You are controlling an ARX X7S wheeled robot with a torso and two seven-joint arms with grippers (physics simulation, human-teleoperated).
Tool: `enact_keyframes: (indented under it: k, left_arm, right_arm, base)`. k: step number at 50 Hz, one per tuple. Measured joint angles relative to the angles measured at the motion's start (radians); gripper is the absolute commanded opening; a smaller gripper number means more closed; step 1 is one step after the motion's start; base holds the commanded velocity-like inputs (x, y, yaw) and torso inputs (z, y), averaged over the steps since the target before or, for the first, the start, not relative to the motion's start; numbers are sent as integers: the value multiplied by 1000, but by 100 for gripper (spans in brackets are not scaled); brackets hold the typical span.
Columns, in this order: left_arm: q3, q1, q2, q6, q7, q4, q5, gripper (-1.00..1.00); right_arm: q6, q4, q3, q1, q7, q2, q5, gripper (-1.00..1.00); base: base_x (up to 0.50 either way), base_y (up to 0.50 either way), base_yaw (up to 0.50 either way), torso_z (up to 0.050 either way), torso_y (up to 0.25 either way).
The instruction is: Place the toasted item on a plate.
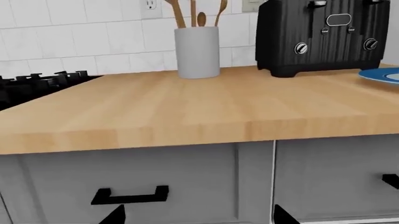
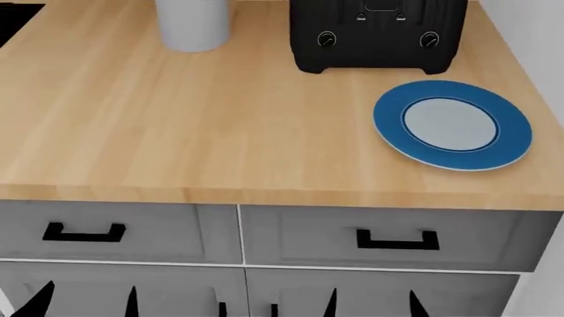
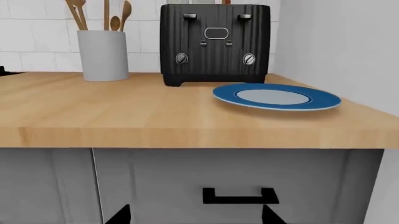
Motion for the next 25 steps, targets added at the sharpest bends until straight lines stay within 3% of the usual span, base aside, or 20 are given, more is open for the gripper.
enact_keyframes:
  k: [10, 25]
  left_arm:
    - [-7, -5, -4, -38, -13, 45, -31, 100]
    - [-10, -81, -47, -219, -14, 192, -67, 100]
  right_arm:
    - [55, -52, -12, 6, 9, 23, 1, 100]
    - [229, -204, -5, 80, 25, 63, 18, 100]
  base:
    - [0, 0, 0, 0, 0]
    - [0, 0, 0, 0, 0]
